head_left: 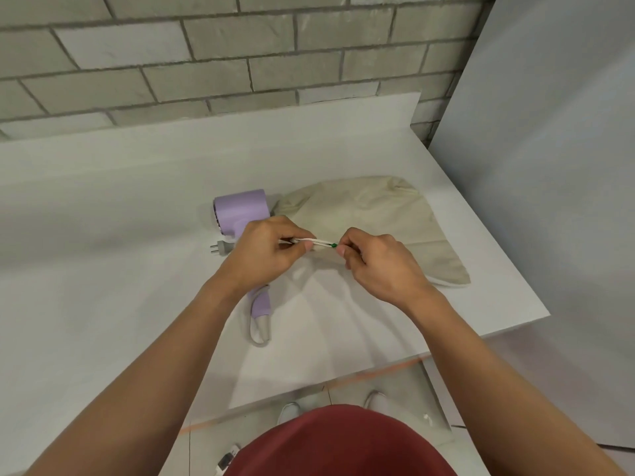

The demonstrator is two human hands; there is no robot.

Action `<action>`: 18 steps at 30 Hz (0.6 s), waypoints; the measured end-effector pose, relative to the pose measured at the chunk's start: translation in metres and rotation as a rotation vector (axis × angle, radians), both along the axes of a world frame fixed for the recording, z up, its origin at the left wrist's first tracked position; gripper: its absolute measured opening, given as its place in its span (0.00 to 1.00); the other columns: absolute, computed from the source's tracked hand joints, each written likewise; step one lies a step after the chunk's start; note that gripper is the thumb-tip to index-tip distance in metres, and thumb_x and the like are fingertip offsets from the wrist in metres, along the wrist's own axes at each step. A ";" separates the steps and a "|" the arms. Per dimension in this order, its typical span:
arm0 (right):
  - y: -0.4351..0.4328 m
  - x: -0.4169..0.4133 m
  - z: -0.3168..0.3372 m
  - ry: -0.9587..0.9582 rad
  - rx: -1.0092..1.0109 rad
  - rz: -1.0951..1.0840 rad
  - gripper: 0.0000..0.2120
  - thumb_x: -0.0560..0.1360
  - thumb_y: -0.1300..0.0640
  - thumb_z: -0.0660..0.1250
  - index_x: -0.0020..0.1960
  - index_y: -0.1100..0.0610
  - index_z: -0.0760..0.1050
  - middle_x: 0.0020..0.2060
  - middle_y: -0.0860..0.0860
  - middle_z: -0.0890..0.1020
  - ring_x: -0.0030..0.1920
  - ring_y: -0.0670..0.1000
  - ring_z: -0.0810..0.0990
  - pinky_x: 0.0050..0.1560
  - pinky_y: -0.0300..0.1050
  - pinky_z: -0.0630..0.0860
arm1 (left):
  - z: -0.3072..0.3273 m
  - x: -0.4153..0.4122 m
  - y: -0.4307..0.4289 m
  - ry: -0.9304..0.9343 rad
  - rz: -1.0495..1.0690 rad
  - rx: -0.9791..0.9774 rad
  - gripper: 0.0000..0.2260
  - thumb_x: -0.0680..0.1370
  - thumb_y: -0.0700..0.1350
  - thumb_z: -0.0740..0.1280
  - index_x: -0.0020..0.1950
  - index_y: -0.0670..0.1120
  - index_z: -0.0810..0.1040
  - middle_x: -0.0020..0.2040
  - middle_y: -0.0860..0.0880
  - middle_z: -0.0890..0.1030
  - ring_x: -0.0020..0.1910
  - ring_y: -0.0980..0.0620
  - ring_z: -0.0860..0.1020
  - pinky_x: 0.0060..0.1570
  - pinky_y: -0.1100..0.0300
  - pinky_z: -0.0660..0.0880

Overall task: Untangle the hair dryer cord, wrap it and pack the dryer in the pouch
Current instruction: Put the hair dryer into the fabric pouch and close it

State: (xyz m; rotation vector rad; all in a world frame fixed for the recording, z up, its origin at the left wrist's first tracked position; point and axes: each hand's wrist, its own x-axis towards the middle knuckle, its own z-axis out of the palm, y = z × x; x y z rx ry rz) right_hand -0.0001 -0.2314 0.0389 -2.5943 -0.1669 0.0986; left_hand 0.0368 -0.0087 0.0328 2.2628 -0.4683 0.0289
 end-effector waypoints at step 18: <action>-0.050 -0.005 -0.003 0.016 -0.006 -0.205 0.07 0.83 0.48 0.60 0.48 0.45 0.74 0.39 0.46 0.84 0.44 0.55 0.80 0.46 0.53 0.80 | -0.003 0.002 0.004 -0.154 0.289 0.005 0.06 0.81 0.44 0.70 0.53 0.45 0.87 0.50 0.47 0.83 0.42 0.52 0.80 0.48 0.76 0.69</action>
